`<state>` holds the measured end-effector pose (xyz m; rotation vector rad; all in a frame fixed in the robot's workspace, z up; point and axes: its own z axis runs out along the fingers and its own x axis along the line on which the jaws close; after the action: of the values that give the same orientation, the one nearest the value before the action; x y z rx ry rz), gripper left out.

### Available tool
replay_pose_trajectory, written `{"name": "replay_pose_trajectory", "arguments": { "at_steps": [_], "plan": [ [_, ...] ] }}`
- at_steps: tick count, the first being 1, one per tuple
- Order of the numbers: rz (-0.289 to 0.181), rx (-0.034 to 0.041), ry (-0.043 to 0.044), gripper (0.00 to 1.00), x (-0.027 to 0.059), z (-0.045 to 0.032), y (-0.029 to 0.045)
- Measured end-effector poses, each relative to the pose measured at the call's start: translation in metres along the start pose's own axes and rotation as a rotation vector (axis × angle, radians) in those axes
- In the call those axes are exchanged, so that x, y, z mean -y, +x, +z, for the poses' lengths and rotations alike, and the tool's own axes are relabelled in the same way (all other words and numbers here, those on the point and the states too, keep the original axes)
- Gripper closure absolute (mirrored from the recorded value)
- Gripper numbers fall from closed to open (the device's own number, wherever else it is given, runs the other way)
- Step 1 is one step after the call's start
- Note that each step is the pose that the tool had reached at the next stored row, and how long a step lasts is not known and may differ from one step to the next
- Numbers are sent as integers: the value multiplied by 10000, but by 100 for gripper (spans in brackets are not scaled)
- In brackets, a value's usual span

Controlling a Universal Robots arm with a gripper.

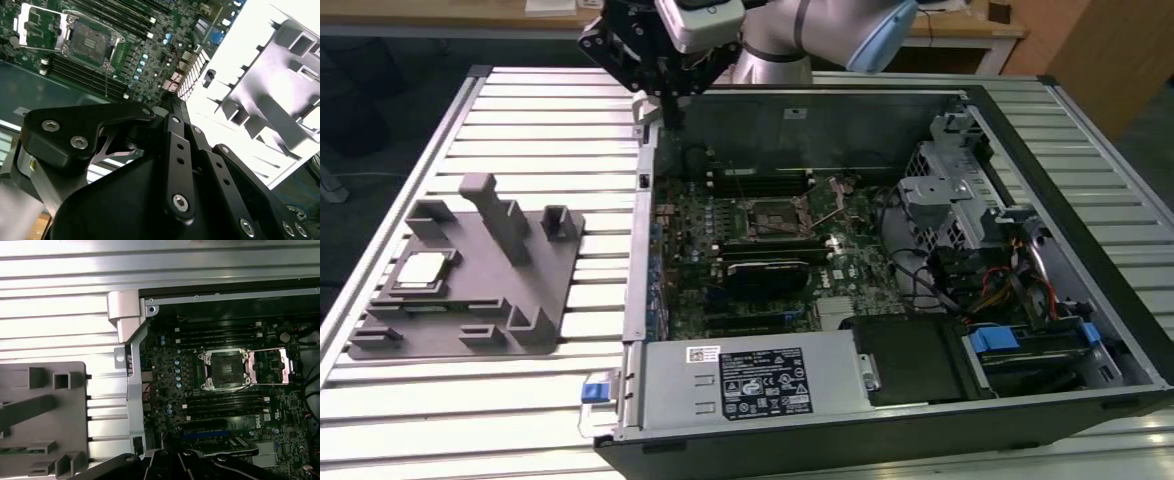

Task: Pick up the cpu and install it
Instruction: 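Reach for the cpu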

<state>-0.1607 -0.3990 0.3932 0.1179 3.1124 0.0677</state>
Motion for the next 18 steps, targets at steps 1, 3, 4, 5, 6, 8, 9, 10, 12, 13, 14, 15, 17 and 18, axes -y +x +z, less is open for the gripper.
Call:
{"name": "replay_pose_trajectory", "arguments": {
  "at_steps": [1,3,4,5,6,8,9,10,12,13,14,15,17,18],
  "plan": [
    [0,0,0,89,2,-1,22],
    [1,0,0,89,5,-2,68],
    [1,0,0,89,6,-2,87],
    [1,0,0,89,8,-2,104],
    [1,-1,0,89,9,-3,124],
    [0,-1,0,89,11,-3,169],
    [0,-1,1,89,13,-3,191],
    [1,-1,1,89,14,-3,211],
    [1,0,0,89,15,-4,261],
    [1,0,0,89,16,-5,289],
    [1,0,0,89,16,-5,315],
    [0,0,0,89,16,-5,343],
    [1,0,0,89,17,-5,399],
    [2,0,0,89,17,-6,425]
  ]
}}
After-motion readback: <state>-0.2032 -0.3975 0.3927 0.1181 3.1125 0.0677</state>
